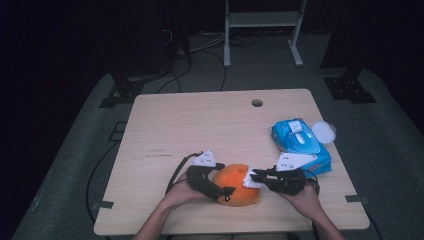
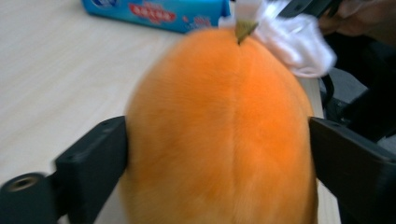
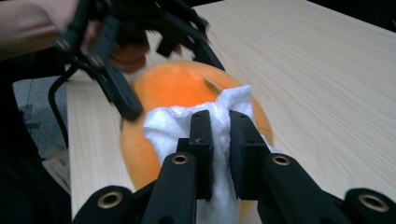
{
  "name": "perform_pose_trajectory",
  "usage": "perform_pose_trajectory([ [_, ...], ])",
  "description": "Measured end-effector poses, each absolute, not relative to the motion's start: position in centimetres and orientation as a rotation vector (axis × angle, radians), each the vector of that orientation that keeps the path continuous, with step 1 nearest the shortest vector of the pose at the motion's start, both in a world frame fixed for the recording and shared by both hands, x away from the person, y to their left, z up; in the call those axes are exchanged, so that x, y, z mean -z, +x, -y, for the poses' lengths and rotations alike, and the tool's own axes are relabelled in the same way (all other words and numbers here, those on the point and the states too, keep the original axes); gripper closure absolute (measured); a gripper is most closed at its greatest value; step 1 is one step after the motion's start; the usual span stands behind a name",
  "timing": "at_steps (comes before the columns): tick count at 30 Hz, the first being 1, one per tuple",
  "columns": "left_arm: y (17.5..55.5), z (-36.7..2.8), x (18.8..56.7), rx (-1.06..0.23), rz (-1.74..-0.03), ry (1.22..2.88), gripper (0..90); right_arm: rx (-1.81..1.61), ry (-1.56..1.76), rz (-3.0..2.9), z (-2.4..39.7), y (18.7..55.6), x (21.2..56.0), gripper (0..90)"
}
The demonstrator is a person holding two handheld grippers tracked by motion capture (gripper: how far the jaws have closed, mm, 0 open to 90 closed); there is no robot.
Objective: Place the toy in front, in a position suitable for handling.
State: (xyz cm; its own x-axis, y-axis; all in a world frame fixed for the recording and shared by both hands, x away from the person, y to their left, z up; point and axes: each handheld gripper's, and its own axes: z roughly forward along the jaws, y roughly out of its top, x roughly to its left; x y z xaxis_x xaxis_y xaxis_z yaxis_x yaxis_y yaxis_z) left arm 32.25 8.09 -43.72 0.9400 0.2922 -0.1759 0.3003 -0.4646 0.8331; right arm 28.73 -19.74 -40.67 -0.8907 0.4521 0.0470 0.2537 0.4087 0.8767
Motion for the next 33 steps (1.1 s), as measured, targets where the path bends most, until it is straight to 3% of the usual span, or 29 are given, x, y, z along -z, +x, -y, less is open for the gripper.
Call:
perform_pose_trajectory([
  [4, 31.5, -7.4, 43.0, -0.096, -0.359, 2.084, 28.5, -1.527, 0.596, -2.469, 18.3, 28.4, 40.2, 79.6],
  [6, 31.2, -7.2, 42.7, -0.149, -0.333, 2.078, 33.7, -1.529, 0.583, -2.461, 17.9, 28.4, 40.0, 79.6],
  [9, 29.8, -6.6, 42.3, -0.425, -0.230, 2.044, 36.3, -1.538, 0.597, -2.382, 17.7, 28.6, 39.0, 79.8],
  [13, 29.9, -6.9, 42.6, -0.439, -0.206, 2.062, 35.7, -1.505, 0.652, -2.345, 18.9, 29.1, 39.1, 79.8],
  [16, 30.2, -7.8, 43.2, -0.323, -0.197, 2.042, 29.3, -1.466, 0.777, -2.364, 21.3, 30.2, 40.5, 79.7],
  [21, 30.4, -8.0, 43.7, -0.242, -0.198, 2.046, 20.8, -1.481, 0.728, -2.374, 20.2, 29.3, 40.3, 79.7],
  [25, 30.5, -8.7, 43.7, -0.237, -0.189, 2.064, 23.5, -1.470, 0.667, -2.389, 19.0, 28.9, 40.0, 79.7],
  [33, 30.6, -9.2, 43.8, -0.202, -0.167, 2.067, 24.5, -1.489, 0.765, -2.384, 20.8, 29.9, 40.8, 79.7],
])
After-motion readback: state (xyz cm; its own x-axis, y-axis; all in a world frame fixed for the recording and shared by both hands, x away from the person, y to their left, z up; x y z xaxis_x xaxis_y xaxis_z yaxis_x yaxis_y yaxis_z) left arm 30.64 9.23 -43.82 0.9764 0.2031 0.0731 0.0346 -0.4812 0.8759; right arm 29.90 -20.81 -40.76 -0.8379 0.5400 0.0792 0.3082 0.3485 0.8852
